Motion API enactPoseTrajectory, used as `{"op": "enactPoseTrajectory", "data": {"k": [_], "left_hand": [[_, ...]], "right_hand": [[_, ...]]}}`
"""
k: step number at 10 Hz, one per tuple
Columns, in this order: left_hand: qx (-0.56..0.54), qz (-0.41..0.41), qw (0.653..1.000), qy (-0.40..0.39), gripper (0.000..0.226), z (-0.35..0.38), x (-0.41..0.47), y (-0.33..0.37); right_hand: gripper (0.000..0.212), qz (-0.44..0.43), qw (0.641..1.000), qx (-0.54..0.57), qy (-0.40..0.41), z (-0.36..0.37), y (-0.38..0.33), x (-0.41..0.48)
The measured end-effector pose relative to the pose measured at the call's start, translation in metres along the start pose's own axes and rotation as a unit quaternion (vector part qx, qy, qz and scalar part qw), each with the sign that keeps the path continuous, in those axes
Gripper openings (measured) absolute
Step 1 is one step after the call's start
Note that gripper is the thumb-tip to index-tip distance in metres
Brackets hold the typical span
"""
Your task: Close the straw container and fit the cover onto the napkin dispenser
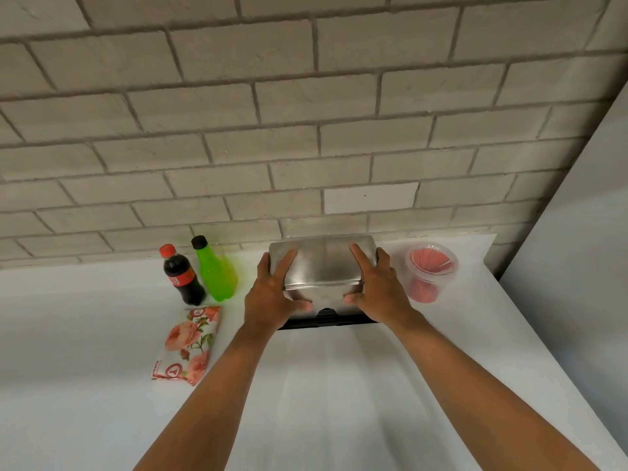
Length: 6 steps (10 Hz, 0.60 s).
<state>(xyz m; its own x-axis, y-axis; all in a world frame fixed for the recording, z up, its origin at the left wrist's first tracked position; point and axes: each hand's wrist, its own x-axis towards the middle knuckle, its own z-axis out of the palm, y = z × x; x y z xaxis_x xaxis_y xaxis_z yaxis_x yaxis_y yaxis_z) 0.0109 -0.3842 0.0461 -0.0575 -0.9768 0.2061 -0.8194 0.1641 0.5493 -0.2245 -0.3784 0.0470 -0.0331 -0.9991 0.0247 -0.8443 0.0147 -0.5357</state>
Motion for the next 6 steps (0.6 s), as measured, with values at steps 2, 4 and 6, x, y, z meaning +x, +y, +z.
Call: {"op": "enactPoseTrajectory", "data": {"k": [2,4,6], "left_hand": [[-0.01,0.002,1.0,0.001,0.122,0.001,-0.001,-0.001],[-0.013,-0.034,0.998,-0.055,0.13,-0.008,-0.021,0.005],[-0.004,-0.052,0.992,-0.119,0.131,-0.026,-0.058,0.007]], "right_hand": [[0.114,0.002,1.0,-0.004,-0.012,-0.002,0.0,-0.001],[0.103,0.01,0.999,-0.022,-0.046,-0.024,-0.013,-0.014],[0.099,0.038,0.995,-0.055,-0.068,-0.04,-0.03,-0.062]]}}
